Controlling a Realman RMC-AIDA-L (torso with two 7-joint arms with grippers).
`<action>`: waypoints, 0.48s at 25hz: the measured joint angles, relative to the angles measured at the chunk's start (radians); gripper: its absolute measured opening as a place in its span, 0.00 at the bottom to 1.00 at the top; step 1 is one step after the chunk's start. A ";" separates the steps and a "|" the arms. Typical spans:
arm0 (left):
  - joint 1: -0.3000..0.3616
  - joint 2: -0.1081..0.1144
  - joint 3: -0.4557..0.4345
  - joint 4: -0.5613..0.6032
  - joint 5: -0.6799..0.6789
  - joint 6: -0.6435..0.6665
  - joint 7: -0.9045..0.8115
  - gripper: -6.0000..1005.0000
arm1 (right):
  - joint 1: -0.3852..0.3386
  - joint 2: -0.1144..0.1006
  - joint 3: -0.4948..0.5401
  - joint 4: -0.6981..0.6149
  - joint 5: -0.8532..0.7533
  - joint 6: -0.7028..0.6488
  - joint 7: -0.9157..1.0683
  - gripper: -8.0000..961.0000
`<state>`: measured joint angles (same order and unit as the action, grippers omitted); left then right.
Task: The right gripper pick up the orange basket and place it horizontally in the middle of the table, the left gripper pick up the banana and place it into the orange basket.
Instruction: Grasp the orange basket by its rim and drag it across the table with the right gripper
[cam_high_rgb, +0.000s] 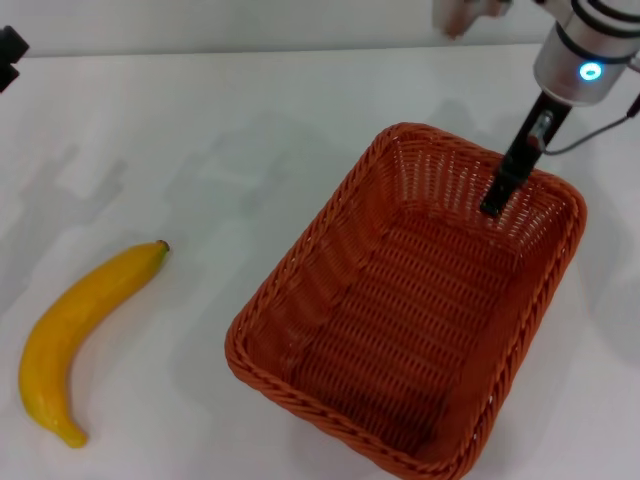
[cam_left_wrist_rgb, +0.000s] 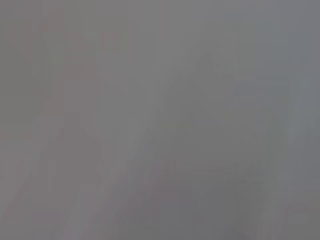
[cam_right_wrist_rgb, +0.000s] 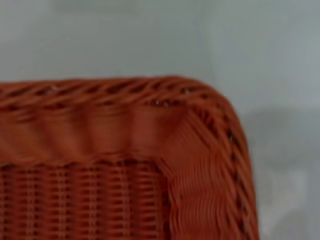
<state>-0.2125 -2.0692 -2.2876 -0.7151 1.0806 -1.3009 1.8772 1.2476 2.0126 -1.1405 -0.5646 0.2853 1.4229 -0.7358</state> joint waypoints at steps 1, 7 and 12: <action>-0.002 0.000 0.000 0.003 0.000 0.000 0.000 0.79 | -0.001 0.000 -0.003 0.010 0.000 -0.006 -0.003 0.85; -0.021 -0.002 0.001 0.025 0.002 0.000 0.001 0.79 | -0.004 0.000 -0.024 0.035 0.000 -0.020 -0.022 0.85; -0.026 -0.002 0.001 0.031 0.002 0.005 0.004 0.79 | -0.006 0.000 -0.026 0.032 0.006 -0.014 -0.035 0.76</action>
<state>-0.2383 -2.0716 -2.2871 -0.6839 1.0831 -1.2957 1.8811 1.2419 2.0125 -1.1668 -0.5331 0.2910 1.4088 -0.7704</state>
